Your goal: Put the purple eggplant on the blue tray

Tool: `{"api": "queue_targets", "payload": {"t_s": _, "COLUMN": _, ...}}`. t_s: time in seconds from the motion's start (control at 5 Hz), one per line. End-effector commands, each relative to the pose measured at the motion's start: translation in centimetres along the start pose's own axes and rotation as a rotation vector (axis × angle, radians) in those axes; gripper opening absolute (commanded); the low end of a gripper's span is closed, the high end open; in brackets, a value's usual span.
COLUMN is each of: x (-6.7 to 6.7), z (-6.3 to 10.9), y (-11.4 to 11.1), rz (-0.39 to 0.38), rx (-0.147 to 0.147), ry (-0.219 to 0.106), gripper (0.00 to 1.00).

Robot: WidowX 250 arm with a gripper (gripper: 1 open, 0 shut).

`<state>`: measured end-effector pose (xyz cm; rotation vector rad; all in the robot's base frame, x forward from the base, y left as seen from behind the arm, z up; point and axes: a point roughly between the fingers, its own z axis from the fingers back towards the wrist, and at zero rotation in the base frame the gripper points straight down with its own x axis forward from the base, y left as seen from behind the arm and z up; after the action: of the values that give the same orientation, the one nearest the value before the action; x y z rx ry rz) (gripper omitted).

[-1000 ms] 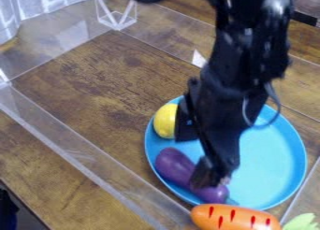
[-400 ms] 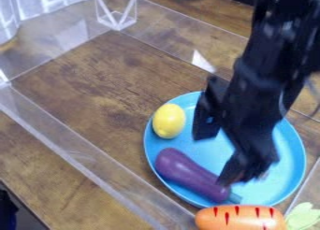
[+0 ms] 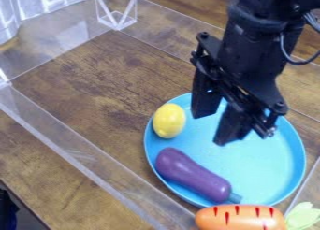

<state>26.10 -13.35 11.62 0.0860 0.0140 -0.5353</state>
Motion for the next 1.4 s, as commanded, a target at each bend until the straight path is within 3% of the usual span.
{"api": "queue_targets", "payload": {"t_s": 0.0, "x": 0.2, "z": 2.0, "y": -1.1, "rz": -0.027, "rx": -0.01, "ry": -0.067, "gripper": 1.0}}
{"api": "queue_targets", "payload": {"t_s": 0.6, "x": 1.7, "z": -2.0, "y": -0.7, "rz": -0.082, "rx": -0.058, "ry": -0.041, "gripper": 1.0}}
{"api": "queue_targets", "payload": {"t_s": 0.8, "x": 1.6, "z": -3.5, "y": -0.7, "rz": -0.096, "rx": -0.073, "ry": -0.042, "gripper": 1.0}}
{"api": "queue_targets", "payload": {"t_s": 1.0, "x": 1.3, "z": -3.6, "y": 0.0, "rz": -0.09, "rx": -0.1, "ry": -0.044, "gripper": 1.0}}
{"api": "queue_targets", "payload": {"t_s": 1.2, "x": 1.4, "z": -2.9, "y": 1.7, "rz": -0.125, "rx": -0.104, "ry": -0.05, "gripper": 1.0}}
